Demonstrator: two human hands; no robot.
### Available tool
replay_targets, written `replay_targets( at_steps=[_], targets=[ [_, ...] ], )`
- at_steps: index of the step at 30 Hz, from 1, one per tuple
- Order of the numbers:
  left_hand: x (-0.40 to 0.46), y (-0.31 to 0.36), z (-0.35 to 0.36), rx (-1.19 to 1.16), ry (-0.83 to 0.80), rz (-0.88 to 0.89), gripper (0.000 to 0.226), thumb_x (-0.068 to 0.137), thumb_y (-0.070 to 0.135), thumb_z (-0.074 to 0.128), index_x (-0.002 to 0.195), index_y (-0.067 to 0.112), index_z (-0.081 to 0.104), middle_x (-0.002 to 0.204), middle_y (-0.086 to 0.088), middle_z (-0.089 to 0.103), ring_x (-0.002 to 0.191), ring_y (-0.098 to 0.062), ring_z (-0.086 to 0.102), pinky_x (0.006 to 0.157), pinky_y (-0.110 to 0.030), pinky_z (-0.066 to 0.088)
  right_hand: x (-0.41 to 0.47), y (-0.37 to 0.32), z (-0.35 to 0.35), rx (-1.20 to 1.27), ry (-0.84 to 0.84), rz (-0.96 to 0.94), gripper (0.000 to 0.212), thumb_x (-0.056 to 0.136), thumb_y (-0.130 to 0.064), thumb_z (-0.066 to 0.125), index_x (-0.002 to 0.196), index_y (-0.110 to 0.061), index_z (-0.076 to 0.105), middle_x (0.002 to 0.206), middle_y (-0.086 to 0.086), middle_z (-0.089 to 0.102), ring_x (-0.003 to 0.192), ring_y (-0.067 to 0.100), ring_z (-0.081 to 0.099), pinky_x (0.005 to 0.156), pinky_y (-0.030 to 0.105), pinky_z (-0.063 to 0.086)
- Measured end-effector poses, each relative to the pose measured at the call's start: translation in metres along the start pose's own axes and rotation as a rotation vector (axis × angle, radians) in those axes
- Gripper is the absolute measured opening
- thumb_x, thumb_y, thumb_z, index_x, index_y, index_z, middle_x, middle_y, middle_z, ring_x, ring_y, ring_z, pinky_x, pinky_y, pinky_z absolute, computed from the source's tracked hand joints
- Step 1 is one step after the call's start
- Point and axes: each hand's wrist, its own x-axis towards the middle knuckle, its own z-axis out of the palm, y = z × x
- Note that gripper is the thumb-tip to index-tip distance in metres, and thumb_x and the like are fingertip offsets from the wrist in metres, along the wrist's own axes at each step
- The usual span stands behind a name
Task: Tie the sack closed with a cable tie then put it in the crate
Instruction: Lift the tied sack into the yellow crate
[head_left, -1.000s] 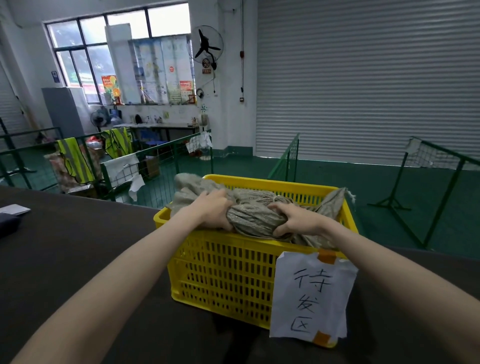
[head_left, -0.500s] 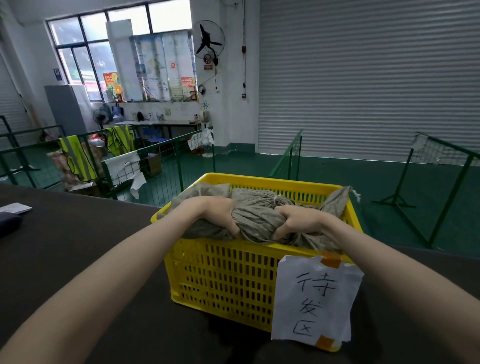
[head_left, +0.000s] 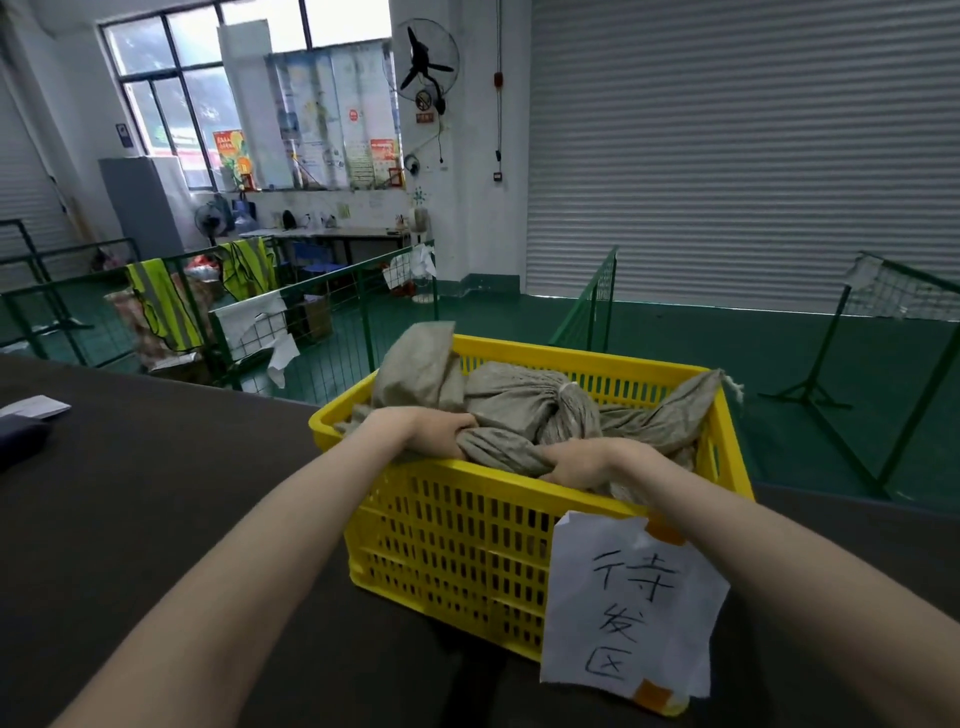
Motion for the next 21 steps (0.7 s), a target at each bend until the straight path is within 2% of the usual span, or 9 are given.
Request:
replay_targets(
  at_steps=[2, 5, 8, 10, 12, 15, 17, 18, 21],
  targets=[
    [0.007, -0.01, -0.002, -0.156, -0.094, -0.036, 0.067, 0.082, 0.046, 0.06, 0.141, 0.04, 0.028, 0.154, -0.004, 0.031, 0.139, -0.03, 0.03, 0.113, -0.053, 0.026, 0.003, 0.008, -0.003, 0.156, -0.034, -0.015, 0.072, 0.092, -0.05, 0.046, 0.151, -0.022, 0.015, 0.159, 0.0, 0.021, 0.145, 0.023, 0.02, 0.119, 0.044, 0.018],
    [0.011, -0.011, -0.013, -0.075, -0.18, -0.095, 0.067, 0.083, 0.045, 0.058, 0.143, 0.036, 0.031, 0.155, -0.005, 0.027, 0.14, -0.03, 0.027, 0.114, -0.051, 0.023, 0.007, 0.016, 0.002, 0.154, -0.011, 0.021, 0.072, 0.094, -0.056, 0.037, 0.151, -0.018, 0.015, 0.16, 0.001, 0.015, 0.147, 0.023, 0.013, 0.12, 0.044, 0.012],
    [0.017, -0.004, -0.01, 0.105, -0.166, -0.187, 0.059, 0.09, 0.044, 0.055, 0.144, 0.026, 0.038, 0.152, -0.004, 0.035, 0.138, -0.031, 0.033, 0.112, -0.048, 0.029, 0.01, 0.016, 0.013, 0.111, -0.008, -0.023, 0.055, 0.099, -0.047, 0.032, 0.146, -0.019, 0.034, 0.154, 0.002, 0.033, 0.141, 0.024, 0.031, 0.116, 0.041, 0.024],
    [0.029, -0.001, 0.003, 0.213, -0.117, -0.263, 0.053, 0.09, 0.039, 0.057, 0.139, 0.02, 0.048, 0.144, -0.007, 0.046, 0.129, -0.031, 0.045, 0.105, -0.045, 0.039, 0.011, 0.016, 0.016, 0.128, -0.024, -0.042, 0.043, 0.1, -0.035, 0.035, 0.138, -0.02, 0.048, 0.144, 0.001, 0.048, 0.129, 0.024, 0.047, 0.105, 0.036, 0.036],
    [0.041, 0.003, 0.014, 0.274, -0.076, -0.322, 0.046, 0.093, 0.03, 0.054, 0.136, 0.016, 0.05, 0.14, -0.01, 0.049, 0.125, -0.031, 0.048, 0.099, -0.043, 0.042, 0.011, 0.017, 0.017, 0.116, -0.037, -0.049, 0.037, 0.098, -0.029, 0.04, 0.129, -0.019, 0.058, 0.134, 0.002, 0.058, 0.116, 0.025, 0.057, 0.098, 0.038, 0.045],
    [0.044, 0.006, 0.017, 0.293, -0.09, -0.341, 0.045, 0.094, 0.025, 0.05, 0.138, 0.014, 0.049, 0.14, -0.012, 0.047, 0.127, -0.031, 0.047, 0.099, -0.041, 0.041, 0.012, 0.021, 0.019, 0.088, -0.035, -0.055, 0.033, 0.095, -0.03, 0.044, 0.119, -0.019, 0.064, 0.121, 0.005, 0.064, 0.103, 0.025, 0.062, 0.094, 0.045, 0.05],
    [0.038, 0.008, 0.015, 0.313, -0.143, -0.323, 0.047, 0.095, 0.027, 0.05, 0.14, 0.015, 0.046, 0.143, -0.012, 0.045, 0.129, -0.03, 0.045, 0.1, -0.041, 0.04, 0.011, 0.024, 0.02, 0.098, -0.04, -0.054, 0.031, 0.096, -0.03, 0.043, 0.114, -0.017, 0.065, 0.118, 0.005, 0.065, 0.097, 0.024, 0.063, 0.09, 0.041, 0.05],
    [0.035, 0.007, 0.014, 0.306, -0.178, -0.312, 0.049, 0.094, 0.03, 0.052, 0.14, 0.016, 0.045, 0.144, -0.011, 0.044, 0.13, -0.031, 0.044, 0.101, -0.042, 0.04, 0.009, 0.025, 0.021, 0.107, -0.041, -0.053, 0.031, 0.096, -0.03, 0.043, 0.116, -0.018, 0.064, 0.119, 0.004, 0.064, 0.097, 0.022, 0.062, 0.089, 0.038, 0.049],
    [0.025, 0.0, 0.01, 0.201, -0.288, -0.227, 0.054, 0.091, 0.042, 0.054, 0.141, 0.023, 0.046, 0.146, -0.007, 0.044, 0.131, -0.03, 0.042, 0.107, -0.046, 0.037, 0.006, 0.028, 0.022, 0.093, -0.023, -0.048, 0.04, 0.098, -0.027, 0.043, 0.136, -0.018, 0.051, 0.135, 0.002, 0.055, 0.112, 0.021, 0.056, 0.091, 0.033, 0.045]
  ],
)
